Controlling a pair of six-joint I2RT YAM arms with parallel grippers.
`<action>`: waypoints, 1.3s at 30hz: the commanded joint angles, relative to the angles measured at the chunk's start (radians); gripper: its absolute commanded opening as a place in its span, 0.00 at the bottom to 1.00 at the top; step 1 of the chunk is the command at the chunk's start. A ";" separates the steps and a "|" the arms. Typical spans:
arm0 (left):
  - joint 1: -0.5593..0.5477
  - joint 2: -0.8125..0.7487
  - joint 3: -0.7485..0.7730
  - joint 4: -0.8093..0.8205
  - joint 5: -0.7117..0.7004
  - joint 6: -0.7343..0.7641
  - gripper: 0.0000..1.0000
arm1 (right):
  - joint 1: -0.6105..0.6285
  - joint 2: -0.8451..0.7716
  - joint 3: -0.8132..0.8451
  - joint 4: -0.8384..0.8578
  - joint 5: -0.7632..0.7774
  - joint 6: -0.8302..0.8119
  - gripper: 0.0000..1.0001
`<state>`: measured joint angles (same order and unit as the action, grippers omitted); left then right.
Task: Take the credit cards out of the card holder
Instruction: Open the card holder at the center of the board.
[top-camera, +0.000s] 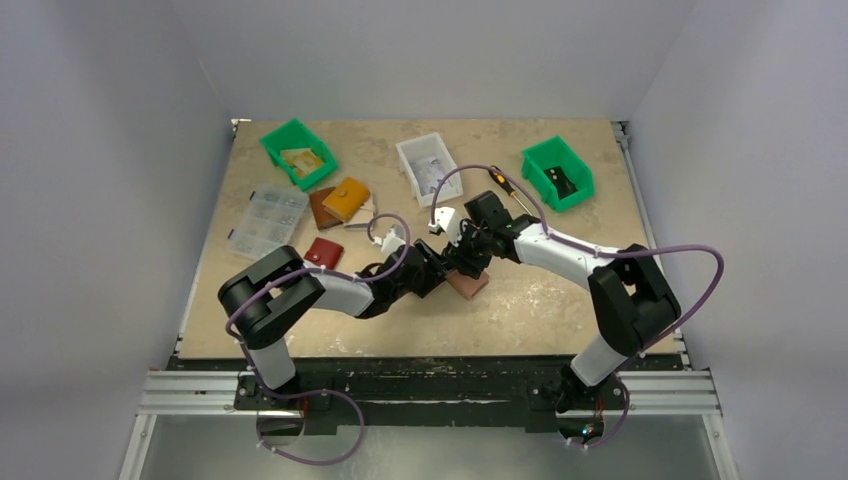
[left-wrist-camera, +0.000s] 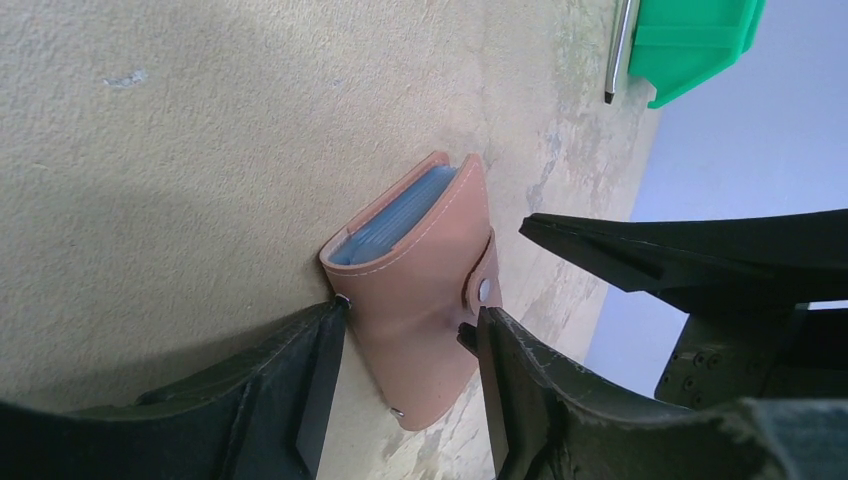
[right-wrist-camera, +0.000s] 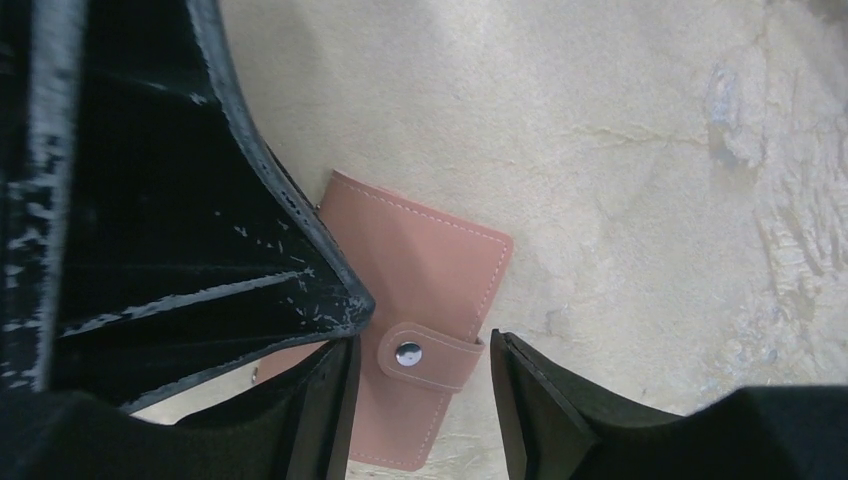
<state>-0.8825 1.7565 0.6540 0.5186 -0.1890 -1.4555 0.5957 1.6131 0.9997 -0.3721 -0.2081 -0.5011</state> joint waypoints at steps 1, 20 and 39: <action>0.006 0.051 0.011 -0.254 -0.016 0.020 0.56 | 0.003 0.011 0.008 0.014 0.052 0.004 0.58; 0.039 0.114 0.054 -0.375 -0.031 -0.001 0.44 | 0.002 0.058 0.027 -0.037 0.046 0.014 0.19; 0.062 -0.012 -0.289 0.336 0.042 0.160 0.55 | -0.109 -0.083 0.020 -0.026 -0.154 0.058 0.00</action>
<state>-0.8303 1.7515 0.5076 0.7479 -0.1432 -1.4208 0.5106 1.5604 1.0061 -0.3885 -0.2577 -0.4671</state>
